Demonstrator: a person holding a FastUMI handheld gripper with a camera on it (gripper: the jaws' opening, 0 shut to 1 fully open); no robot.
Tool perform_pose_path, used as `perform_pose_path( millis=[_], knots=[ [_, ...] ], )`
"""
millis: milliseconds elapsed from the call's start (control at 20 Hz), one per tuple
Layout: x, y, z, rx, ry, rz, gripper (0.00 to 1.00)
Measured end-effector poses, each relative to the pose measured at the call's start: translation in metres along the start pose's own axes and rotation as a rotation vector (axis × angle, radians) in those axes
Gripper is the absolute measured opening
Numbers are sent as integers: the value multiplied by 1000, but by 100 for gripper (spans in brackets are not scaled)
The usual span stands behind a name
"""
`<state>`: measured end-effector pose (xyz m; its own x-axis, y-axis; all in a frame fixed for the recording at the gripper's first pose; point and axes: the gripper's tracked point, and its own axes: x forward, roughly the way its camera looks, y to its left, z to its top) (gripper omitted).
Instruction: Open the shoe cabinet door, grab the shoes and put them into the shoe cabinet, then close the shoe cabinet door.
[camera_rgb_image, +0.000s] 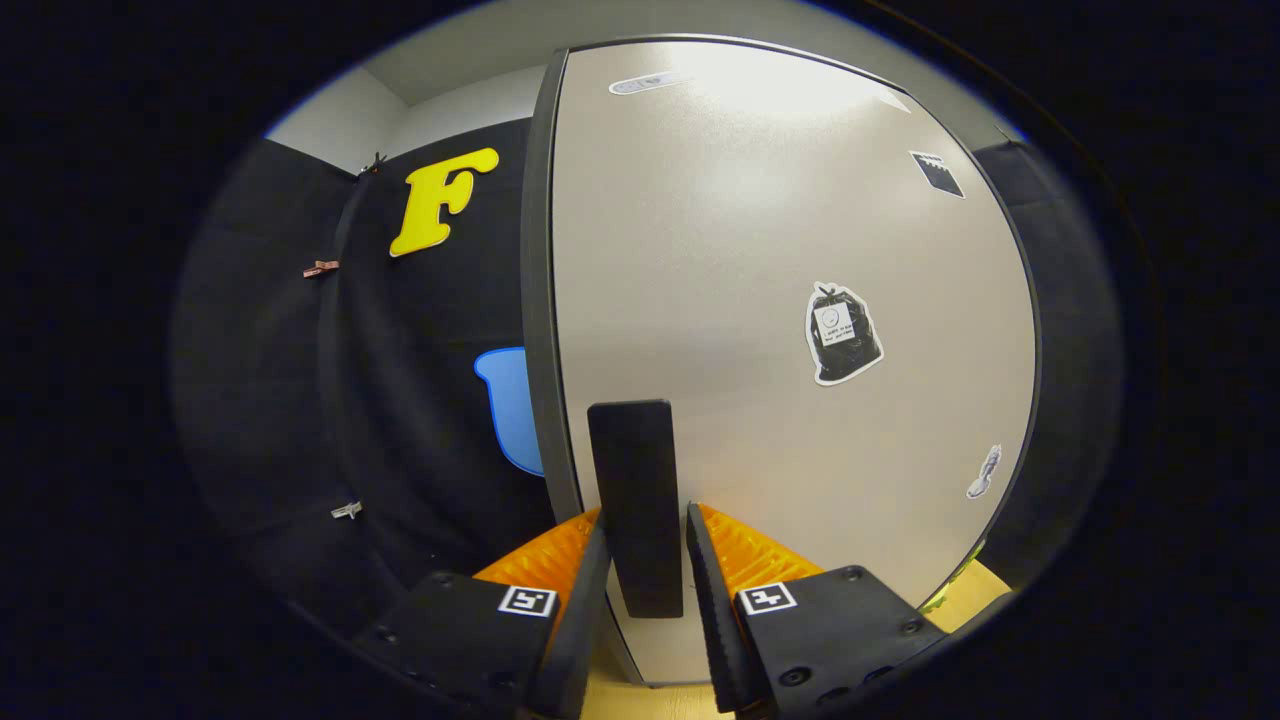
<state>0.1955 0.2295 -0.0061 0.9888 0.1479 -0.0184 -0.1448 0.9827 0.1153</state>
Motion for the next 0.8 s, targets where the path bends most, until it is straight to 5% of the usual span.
perform_pose_path(
  millis=[350, 800],
  knots=[
    [-5, -2, 1, -59, -13, -12, 27],
    [-55, -6, 1, -62, 6, 90, 27]
  ],
)
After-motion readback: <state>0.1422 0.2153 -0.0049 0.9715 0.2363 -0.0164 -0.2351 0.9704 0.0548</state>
